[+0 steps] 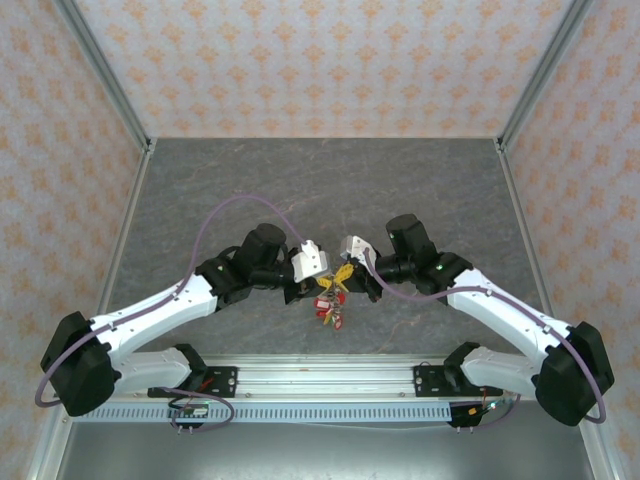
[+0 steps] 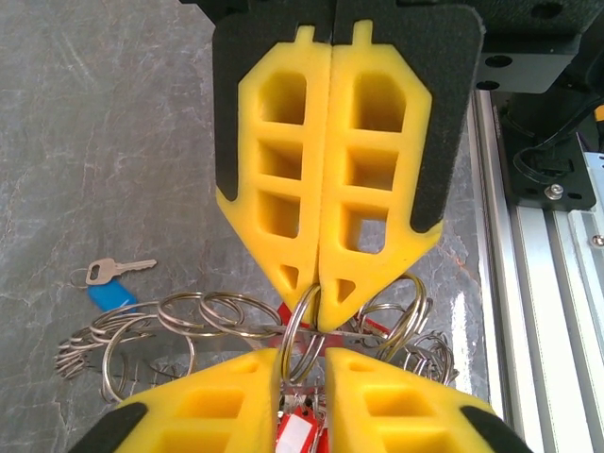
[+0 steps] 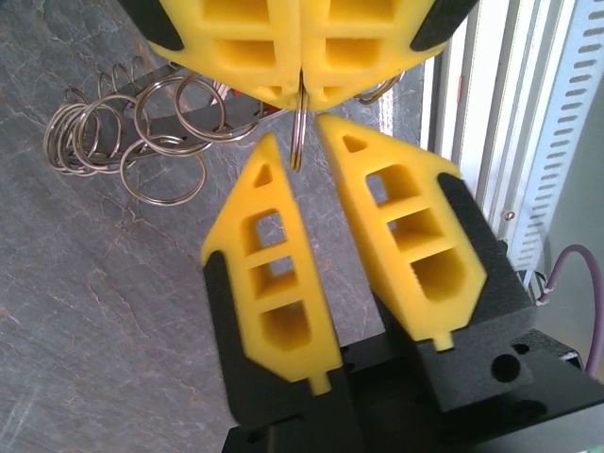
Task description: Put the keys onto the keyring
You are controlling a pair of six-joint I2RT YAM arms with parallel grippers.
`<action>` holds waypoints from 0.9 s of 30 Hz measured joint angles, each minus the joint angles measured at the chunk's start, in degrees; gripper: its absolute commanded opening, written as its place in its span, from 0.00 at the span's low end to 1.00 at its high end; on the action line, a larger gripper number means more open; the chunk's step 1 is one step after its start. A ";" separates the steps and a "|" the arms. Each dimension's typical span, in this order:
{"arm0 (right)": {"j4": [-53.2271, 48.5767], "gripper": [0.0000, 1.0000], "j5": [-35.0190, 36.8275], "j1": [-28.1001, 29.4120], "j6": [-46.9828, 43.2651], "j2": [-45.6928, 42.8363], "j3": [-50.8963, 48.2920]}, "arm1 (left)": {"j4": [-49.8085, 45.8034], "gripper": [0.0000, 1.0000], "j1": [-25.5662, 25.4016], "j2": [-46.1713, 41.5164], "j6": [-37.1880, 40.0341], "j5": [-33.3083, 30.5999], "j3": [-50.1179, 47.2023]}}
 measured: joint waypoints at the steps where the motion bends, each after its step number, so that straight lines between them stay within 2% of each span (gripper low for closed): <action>1: 0.00 0.01 0.04 0.02 -0.02 0.15 0.00 | -0.07 0.16 0.02 0.26 0.11 0.11 0.20; 8: 0.00 0.04 1.09 0.02 0.02 0.55 0.00 | -1.73 0.18 0.02 2.51 0.81 0.76 2.38; 9: 0.00 0.04 1.31 0.02 0.04 0.55 0.00 | -1.84 0.17 0.02 2.73 0.98 0.81 2.54; 13: -0.04 0.05 2.25 0.00 0.02 0.55 0.00 | -2.40 0.00 0.02 3.43 1.46 1.16 3.06; 19: 0.07 0.10 3.48 0.11 0.31 0.26 -0.13 | -1.90 0.00 0.02 3.37 1.14 0.92 2.86; 27: 4.76 0.21 3.15 -0.17 2.89 -0.90 -4.13 | 4.98 0.00 0.90 -0.04 -2.56 3.17 -2.40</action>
